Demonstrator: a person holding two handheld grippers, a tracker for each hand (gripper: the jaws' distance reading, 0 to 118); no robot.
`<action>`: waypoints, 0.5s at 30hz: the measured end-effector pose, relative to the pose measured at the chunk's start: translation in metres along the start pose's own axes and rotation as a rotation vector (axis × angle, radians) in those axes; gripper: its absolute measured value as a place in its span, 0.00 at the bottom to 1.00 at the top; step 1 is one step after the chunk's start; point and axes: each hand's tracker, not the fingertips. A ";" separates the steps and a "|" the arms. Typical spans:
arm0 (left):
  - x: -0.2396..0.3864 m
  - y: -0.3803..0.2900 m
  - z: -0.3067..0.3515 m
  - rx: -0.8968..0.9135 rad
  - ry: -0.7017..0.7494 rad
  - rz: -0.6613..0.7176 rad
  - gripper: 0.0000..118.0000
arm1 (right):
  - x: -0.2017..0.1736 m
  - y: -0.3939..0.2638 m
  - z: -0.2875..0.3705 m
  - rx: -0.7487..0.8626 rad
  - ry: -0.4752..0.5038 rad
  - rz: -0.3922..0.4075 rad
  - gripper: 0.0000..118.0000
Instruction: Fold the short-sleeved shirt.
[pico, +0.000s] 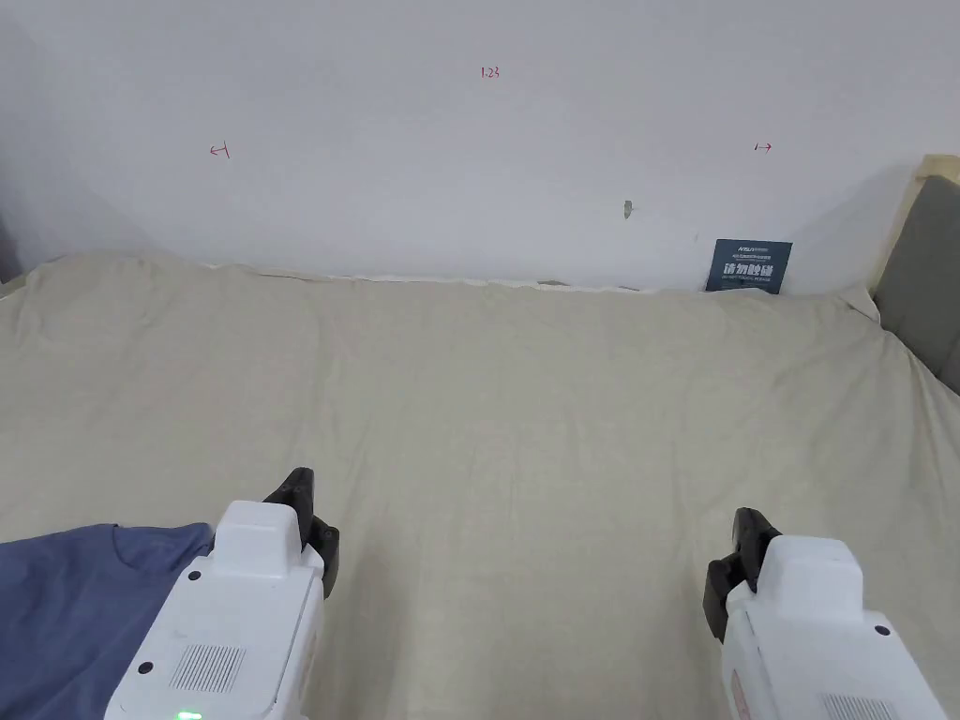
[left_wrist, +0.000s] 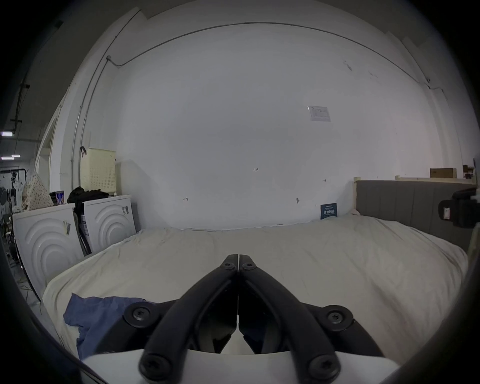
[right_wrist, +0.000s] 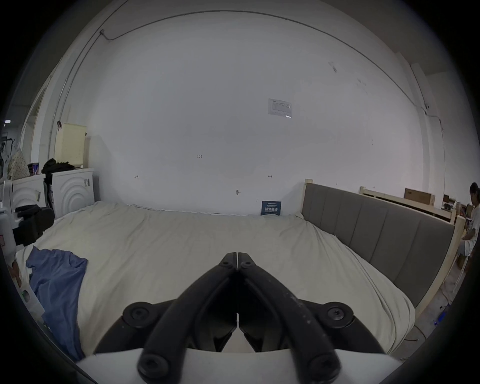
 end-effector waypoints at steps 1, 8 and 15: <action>0.001 -0.002 -0.001 -0.002 0.004 0.006 0.00 | -0.001 0.000 0.000 0.001 -0.005 -0.001 0.01; -0.031 -0.005 0.004 -0.017 0.075 0.034 0.00 | -0.017 0.005 -0.010 0.005 0.048 -0.003 0.01; -0.102 -0.013 0.026 -0.041 0.253 0.040 0.00 | -0.089 0.016 -0.028 0.027 0.242 0.020 0.01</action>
